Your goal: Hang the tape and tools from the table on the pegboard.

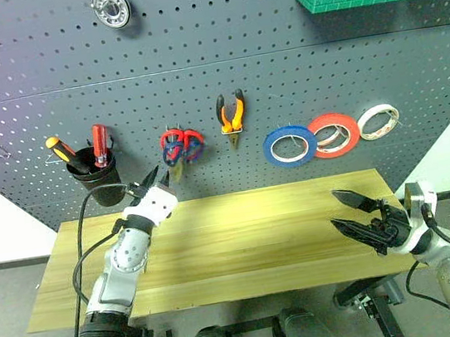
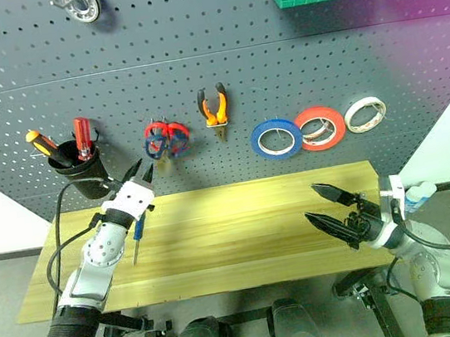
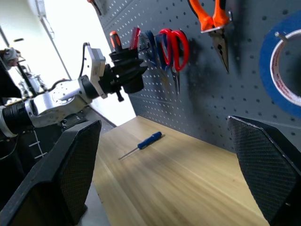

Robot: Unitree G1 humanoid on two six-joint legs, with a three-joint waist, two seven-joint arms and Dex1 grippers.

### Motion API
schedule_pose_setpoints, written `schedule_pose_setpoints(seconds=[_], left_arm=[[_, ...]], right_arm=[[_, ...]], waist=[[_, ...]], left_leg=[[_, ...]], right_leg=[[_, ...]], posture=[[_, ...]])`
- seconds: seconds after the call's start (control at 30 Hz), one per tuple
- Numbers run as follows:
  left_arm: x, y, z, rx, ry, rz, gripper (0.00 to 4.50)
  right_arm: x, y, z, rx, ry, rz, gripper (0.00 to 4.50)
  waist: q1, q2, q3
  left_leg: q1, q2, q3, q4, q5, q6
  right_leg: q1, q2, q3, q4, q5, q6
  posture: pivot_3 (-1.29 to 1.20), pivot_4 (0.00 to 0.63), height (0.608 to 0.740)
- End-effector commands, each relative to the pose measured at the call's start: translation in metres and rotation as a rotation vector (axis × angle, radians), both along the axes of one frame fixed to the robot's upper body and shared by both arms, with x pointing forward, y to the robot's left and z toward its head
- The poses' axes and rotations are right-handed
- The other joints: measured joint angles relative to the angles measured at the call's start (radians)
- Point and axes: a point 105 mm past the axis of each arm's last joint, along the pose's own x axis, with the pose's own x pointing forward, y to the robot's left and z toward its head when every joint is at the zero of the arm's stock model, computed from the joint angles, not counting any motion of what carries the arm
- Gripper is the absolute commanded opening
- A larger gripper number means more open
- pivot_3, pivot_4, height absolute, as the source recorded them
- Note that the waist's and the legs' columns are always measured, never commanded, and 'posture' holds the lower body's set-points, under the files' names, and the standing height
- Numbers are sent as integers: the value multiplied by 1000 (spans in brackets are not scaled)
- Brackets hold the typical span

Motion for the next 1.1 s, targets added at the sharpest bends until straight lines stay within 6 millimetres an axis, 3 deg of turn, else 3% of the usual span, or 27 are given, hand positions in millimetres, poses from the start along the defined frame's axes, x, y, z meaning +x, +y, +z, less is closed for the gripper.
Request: schedule_pose_setpoints(seconds=[0.03, 0.37, 0.77, 1.1], left_arm=[[6, -5, 10, -11, -42, -14, 1072], [8, 4, 11, -6, -50, 5, 1072], [-25, 12, -9, -37, 66, -38, 1072], [-41, 32, -27, -140, 166, 85, 1072]], right_arm=[[-2, 2, 10, -20, -62, -4, 4500], [1, -2, 13, -20, -76, -9, 4500], [13, -3, 8, -38, -68, -13, 4500], [29, -3, 9, -90, -111, -40, 4500]], waist=[[0, 1, -2], [0, 1, -3], [0, 2, -7], [2, 4, -12]], left_leg=[[0, 0, 0, 0, 0, 0], [0, 0, 0, 0, 0, 0], [0, 0, 0, 0, 0, 0], [1, 0, 0, 1, 0, 0]], right_leg=[[0, 0, 0, 0, 0, 0], [0, 0, 0, 0, 0, 0], [0, 0, 0, 0, 0, 0], [1, 0, 0, 1, 0, 0]], posture=[[-175, 30, 730], [-172, 26, 730], [-153, 21, 730], [-133, 19, 730]])
